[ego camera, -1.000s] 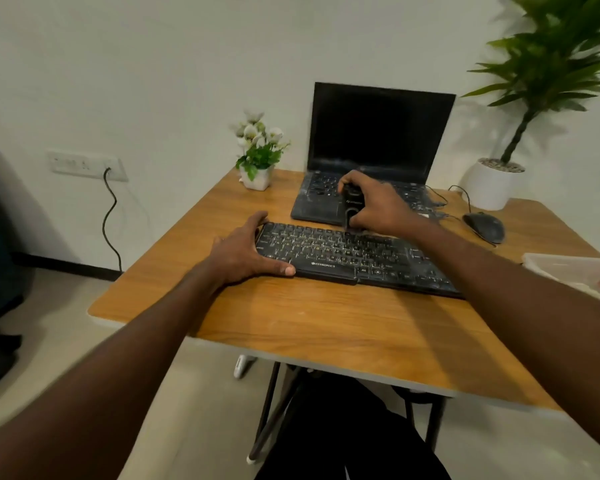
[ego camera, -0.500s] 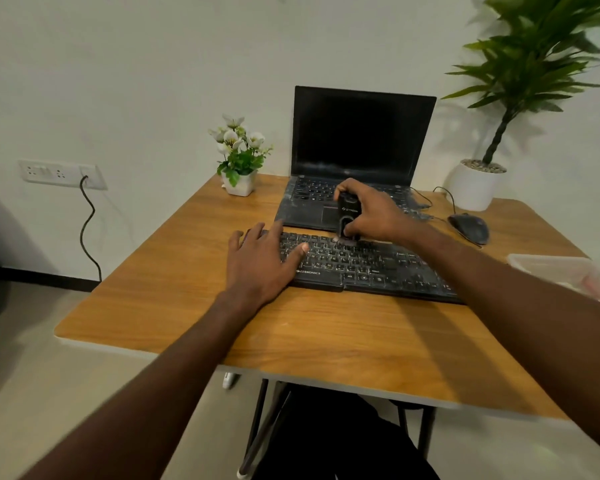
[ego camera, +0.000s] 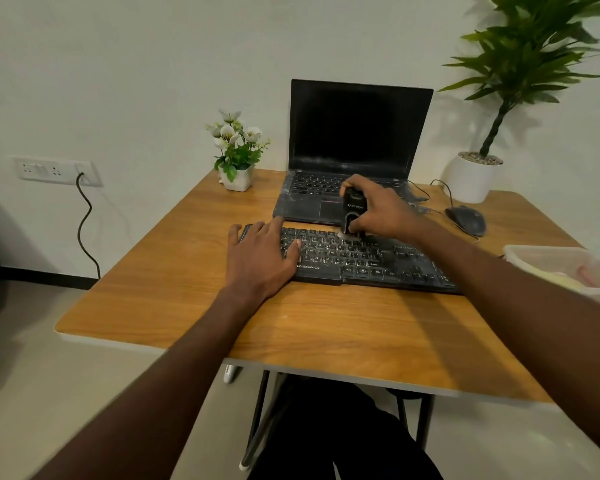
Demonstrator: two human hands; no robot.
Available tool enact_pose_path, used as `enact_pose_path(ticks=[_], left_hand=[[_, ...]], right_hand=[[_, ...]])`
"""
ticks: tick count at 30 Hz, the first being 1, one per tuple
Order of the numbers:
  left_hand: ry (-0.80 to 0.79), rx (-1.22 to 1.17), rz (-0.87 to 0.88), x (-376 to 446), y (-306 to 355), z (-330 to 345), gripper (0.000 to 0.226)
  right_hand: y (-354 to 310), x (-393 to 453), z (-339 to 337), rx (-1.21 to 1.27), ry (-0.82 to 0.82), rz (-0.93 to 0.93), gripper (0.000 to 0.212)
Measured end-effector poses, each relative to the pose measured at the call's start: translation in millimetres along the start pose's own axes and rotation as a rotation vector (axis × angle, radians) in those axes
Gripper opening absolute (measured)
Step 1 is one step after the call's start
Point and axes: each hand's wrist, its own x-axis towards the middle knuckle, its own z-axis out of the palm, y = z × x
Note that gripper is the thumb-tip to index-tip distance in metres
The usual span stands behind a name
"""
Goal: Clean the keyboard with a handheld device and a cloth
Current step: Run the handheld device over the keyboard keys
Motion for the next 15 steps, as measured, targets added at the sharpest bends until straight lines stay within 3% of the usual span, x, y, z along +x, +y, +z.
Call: enact_pose_path(ticks=[2, 6, 9, 15], left_hand=[[0.0, 0.007, -0.003, 0, 1, -1, 0.062], [0.001, 0.029, 0.006, 0, 3, -2, 0.061], [0.006, 0.044, 0.002, 0, 3, -2, 0.062], [0.001, 0.061, 0.0, 0, 4, -1, 0.06]], right_hand=[[2, -1, -6, -0.132, 0.027, 0.02, 0.073], [15, -7, -11, -0.016, 0.065, 0.046, 0.071], [25, -15, -16, -0.108, 0.081, 0.052, 0.069], [30, -27, -21, 0.093, 0.133, 0.08, 0.07]])
